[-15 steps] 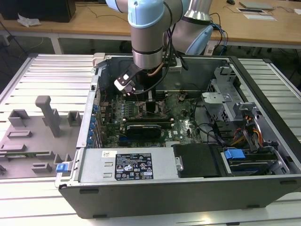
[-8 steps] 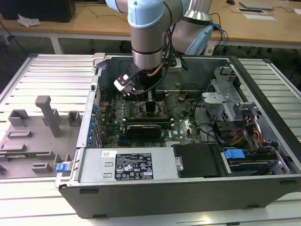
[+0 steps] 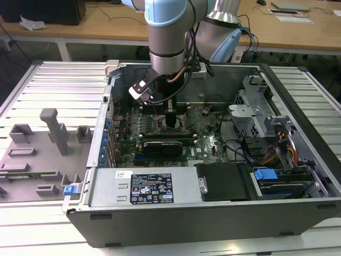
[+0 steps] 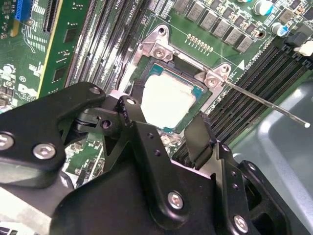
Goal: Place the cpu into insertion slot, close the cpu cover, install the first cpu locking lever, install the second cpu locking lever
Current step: 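Place the cpu into insertion slot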
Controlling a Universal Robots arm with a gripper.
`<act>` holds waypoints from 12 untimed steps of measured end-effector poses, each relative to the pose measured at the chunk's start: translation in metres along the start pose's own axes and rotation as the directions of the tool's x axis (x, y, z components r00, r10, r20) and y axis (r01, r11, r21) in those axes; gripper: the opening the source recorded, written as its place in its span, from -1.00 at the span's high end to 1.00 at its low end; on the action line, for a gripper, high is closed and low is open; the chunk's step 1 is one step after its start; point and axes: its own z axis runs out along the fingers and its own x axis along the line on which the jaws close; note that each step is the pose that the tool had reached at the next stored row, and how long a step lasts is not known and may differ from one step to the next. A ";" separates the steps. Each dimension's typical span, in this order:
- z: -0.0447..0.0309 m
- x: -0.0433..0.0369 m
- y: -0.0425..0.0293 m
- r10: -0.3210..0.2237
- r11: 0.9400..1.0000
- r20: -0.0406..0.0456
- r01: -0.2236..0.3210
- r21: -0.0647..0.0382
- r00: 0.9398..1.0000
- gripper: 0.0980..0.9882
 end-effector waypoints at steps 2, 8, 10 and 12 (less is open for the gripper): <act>0.0000 0.0000 0.0000 0.000 1.000 0.000 0.000 0.000 1.000 0.03; 0.0000 0.0000 0.0000 0.000 1.000 0.001 0.000 0.000 1.000 0.86; -0.0001 0.0000 0.0000 0.000 1.000 0.001 0.000 0.000 1.000 0.98; 0.0000 0.0000 0.0000 0.000 1.000 0.001 0.000 0.000 1.000 0.98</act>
